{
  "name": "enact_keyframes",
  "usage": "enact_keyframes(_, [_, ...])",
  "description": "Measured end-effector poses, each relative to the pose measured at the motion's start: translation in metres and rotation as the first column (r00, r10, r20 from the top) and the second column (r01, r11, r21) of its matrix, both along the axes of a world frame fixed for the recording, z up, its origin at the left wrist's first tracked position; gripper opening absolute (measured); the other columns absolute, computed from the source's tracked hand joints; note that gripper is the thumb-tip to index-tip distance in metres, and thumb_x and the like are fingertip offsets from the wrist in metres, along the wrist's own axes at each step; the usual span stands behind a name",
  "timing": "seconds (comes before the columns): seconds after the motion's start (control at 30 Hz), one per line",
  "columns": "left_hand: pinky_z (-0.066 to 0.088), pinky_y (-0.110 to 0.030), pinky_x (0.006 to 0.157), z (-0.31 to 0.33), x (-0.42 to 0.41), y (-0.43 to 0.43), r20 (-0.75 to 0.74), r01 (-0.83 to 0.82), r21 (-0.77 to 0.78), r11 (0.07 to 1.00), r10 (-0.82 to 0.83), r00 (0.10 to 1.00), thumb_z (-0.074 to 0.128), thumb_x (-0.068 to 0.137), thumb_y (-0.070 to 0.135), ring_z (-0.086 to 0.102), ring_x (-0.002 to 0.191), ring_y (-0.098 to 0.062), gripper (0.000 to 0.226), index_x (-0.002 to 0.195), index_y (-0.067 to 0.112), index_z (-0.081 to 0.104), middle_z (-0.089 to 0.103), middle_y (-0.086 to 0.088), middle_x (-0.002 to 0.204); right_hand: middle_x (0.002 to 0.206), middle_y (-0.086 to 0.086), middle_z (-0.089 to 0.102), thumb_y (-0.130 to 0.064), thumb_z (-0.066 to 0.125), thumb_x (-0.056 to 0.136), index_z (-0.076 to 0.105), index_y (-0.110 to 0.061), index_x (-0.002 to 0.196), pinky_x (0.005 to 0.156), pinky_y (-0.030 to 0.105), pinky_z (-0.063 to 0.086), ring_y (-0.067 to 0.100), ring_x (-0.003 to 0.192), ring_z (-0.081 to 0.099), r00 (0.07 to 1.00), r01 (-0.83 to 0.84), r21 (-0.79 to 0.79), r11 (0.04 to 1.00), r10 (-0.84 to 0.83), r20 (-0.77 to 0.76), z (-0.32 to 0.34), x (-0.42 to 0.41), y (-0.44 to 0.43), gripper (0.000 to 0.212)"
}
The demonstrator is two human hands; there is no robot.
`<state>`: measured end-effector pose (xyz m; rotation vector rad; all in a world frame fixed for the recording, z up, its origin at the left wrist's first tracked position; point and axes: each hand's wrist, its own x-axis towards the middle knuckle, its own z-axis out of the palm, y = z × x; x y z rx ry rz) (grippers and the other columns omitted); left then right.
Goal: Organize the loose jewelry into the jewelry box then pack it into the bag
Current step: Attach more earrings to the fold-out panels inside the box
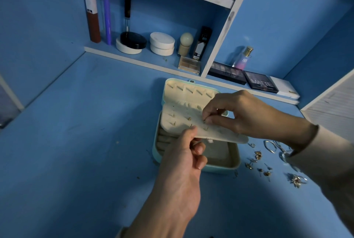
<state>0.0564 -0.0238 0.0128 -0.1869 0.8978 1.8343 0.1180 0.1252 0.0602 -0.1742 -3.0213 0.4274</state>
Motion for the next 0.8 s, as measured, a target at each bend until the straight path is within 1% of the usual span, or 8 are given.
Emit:
enact_keyframes(0.17, [0.021, -0.016, 0.039, 0.000, 0.001, 0.000, -0.011, -0.006, -0.009, 1.000, 0.005, 1.000, 0.057, 0.089, 0.009, 0.034, 0.050, -0.006, 0.019, 0.076, 0.020, 0.048, 0.040, 0.007, 0.055, 0.077, -0.002, 0.068, -0.013, 0.062, 0.083, 0.070, -0.009, 0.086, 0.067, 0.015, 0.044, 0.009, 0.071, 0.056, 0.998, -0.017, 0.041, 0.999, 0.020, -0.053, -0.006, 0.002, -0.002, 0.009])
enact_keyframes(0.27, [0.020, -0.016, 0.039, 0.000, 0.001, 0.000, -0.022, -0.002, -0.008, 1.000, 0.001, 1.000, 0.056, 0.089, 0.009, 0.034, 0.050, -0.006, 0.020, 0.076, 0.021, 0.048, 0.039, 0.007, 0.055, 0.076, -0.002, 0.067, -0.010, 0.062, 0.081, 0.070, -0.008, 0.085, 0.067, 0.016, 0.044, 0.008, 0.070, 0.055, 0.998, -0.014, 0.058, 0.998, 0.018, -0.061, -0.009, 0.002, -0.002, 0.008])
enact_keyframes(0.4, [0.020, -0.016, 0.039, 0.000, 0.001, 0.000, -0.032, 0.003, -0.018, 1.000, -0.003, 0.999, 0.056, 0.089, 0.009, 0.035, 0.048, -0.005, 0.021, 0.074, 0.020, 0.047, 0.039, 0.008, 0.053, 0.077, -0.002, 0.068, -0.011, 0.063, 0.081, 0.071, -0.009, 0.086, 0.067, 0.019, 0.046, 0.008, 0.071, 0.057, 0.997, 0.000, 0.024, 1.000, 0.002, -0.079, -0.010, 0.004, -0.001, 0.009])
enact_keyframes(0.5, [0.020, -0.016, 0.038, -0.001, 0.001, 0.000, -0.044, 0.009, -0.025, 1.000, -0.010, 0.999, 0.055, 0.090, 0.010, 0.035, 0.046, -0.004, 0.022, 0.072, 0.020, 0.047, 0.040, 0.008, 0.051, 0.078, -0.002, 0.069, -0.015, 0.062, 0.082, 0.071, -0.011, 0.087, 0.068, 0.020, 0.048, 0.007, 0.070, 0.059, 0.996, 0.025, -0.031, 0.999, -0.028, -0.086, -0.011, 0.004, -0.001, 0.011])
enact_keyframes(0.6, [0.020, -0.016, 0.038, -0.001, 0.000, 0.000, -0.039, 0.011, -0.034, 0.999, -0.012, 0.999, 0.056, 0.090, 0.011, 0.035, 0.046, -0.005, 0.022, 0.072, 0.020, 0.046, 0.039, 0.009, 0.051, 0.077, -0.002, 0.069, -0.017, 0.062, 0.082, 0.071, -0.012, 0.087, 0.068, 0.022, 0.049, 0.008, 0.069, 0.060, 0.995, 0.041, -0.047, 0.998, -0.045, -0.090, -0.013, 0.005, -0.002, 0.011])
enact_keyframes(0.8, [0.020, -0.016, 0.038, -0.002, 0.000, 0.001, -0.033, 0.013, -0.056, 0.998, -0.015, 0.999, 0.056, 0.090, 0.012, 0.034, 0.046, -0.005, 0.022, 0.072, 0.020, 0.046, 0.039, 0.008, 0.052, 0.076, -0.001, 0.069, -0.018, 0.062, 0.081, 0.072, -0.013, 0.086, 0.068, 0.018, 0.047, 0.008, 0.071, 0.059, 0.992, 0.075, -0.052, 0.996, -0.080, -0.097, -0.013, 0.005, -0.005, 0.012])
